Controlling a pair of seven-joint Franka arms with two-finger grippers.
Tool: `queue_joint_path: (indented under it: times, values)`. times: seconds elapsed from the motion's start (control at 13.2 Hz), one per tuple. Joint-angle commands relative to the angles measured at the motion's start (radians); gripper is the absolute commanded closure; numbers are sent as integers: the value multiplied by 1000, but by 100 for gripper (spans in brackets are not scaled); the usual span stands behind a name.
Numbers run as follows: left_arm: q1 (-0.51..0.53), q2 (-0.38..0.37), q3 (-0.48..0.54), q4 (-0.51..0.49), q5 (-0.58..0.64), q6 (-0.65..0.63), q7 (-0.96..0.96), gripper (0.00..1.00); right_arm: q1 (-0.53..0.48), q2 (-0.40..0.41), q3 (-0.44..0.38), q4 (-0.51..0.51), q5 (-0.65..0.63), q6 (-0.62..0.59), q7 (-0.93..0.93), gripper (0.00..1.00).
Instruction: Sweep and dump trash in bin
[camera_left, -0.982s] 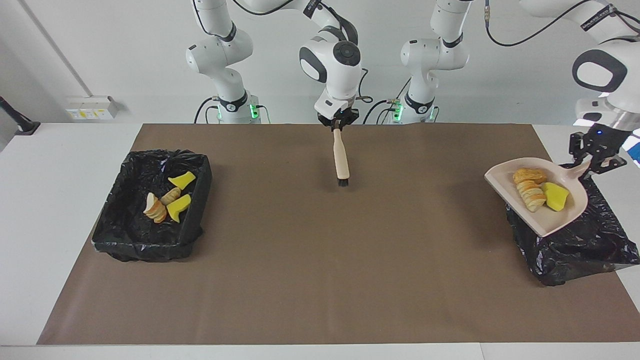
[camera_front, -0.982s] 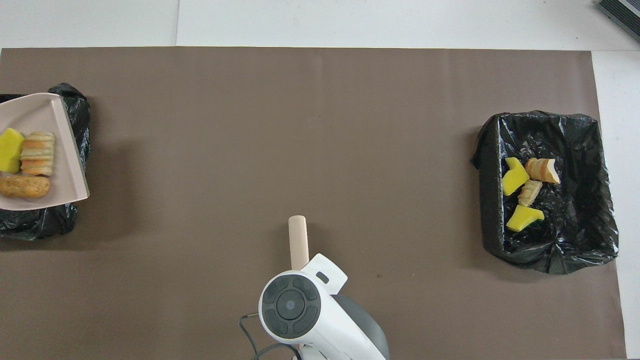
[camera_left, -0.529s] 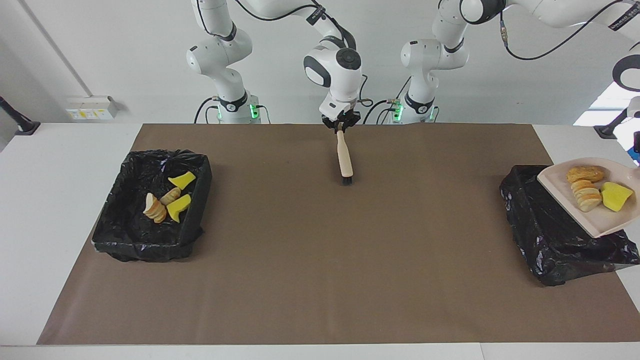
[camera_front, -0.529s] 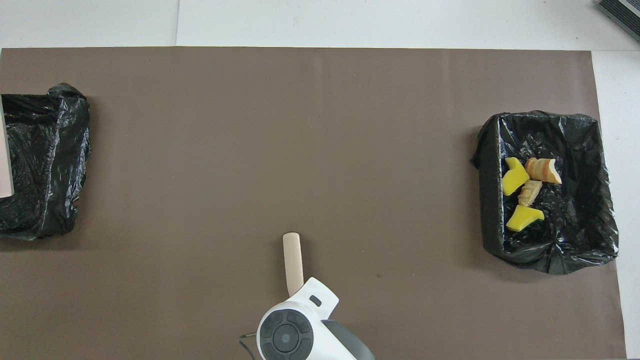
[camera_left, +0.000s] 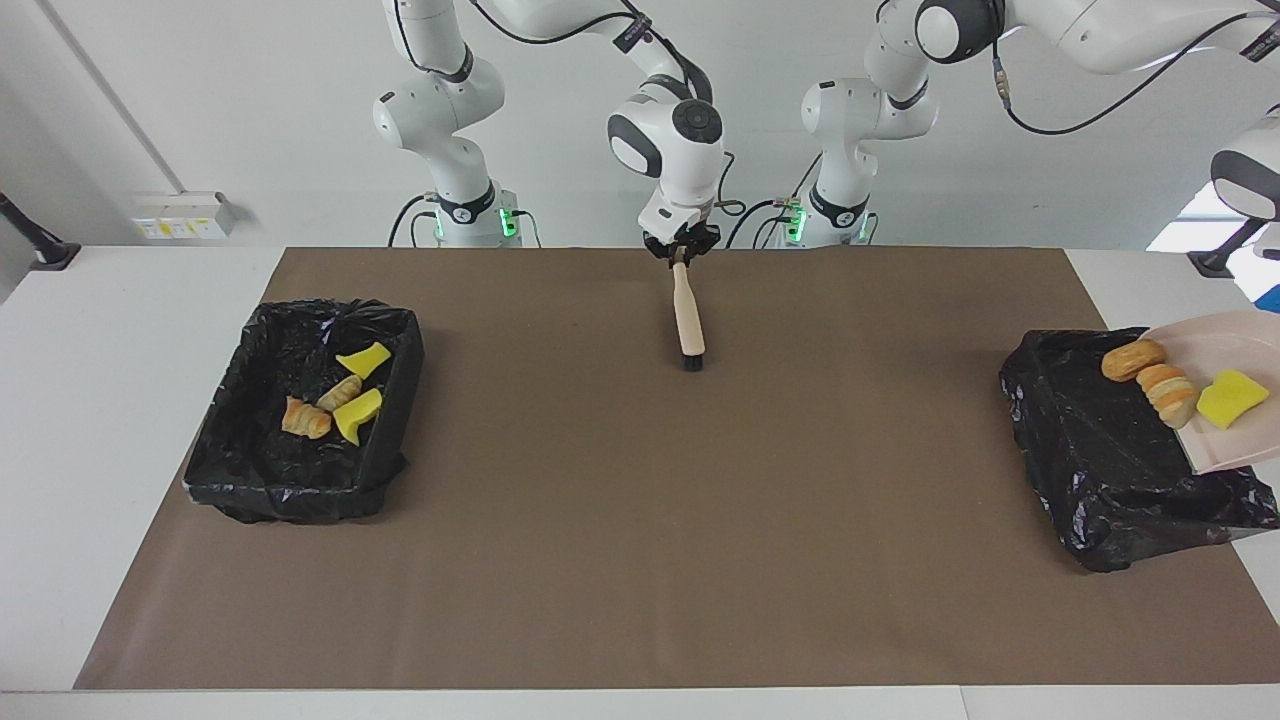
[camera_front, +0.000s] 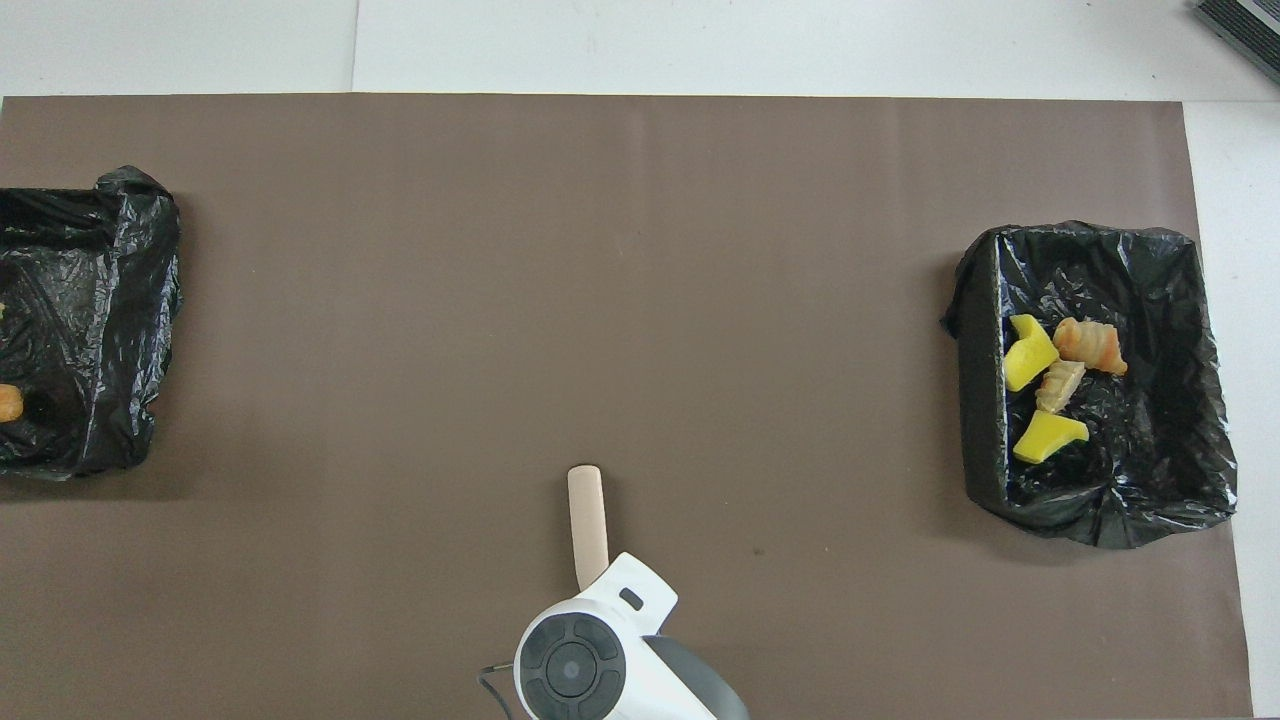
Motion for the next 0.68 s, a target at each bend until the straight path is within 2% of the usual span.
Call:
queue_joint_path:
  times: [0.0, 0.15, 0.38, 0.6]
  values:
    - [-3, 13, 13, 29, 61, -27, -3, 100, -1, 13, 0, 43, -4, -23, 7, 0]
    - [4, 11, 13, 66, 101, -65, -2, 100, -20, 6, -6, 98, -6, -92, 1, 0]
    - [-8, 6, 10, 104, 95, -142, -3, 100, -111, -19, -6, 203, -8, -248, -62, 0]
    - [-11, -36, -65, 104, 40, -205, -80, 100, -204, -62, -11, 259, -8, -328, -192, 0]
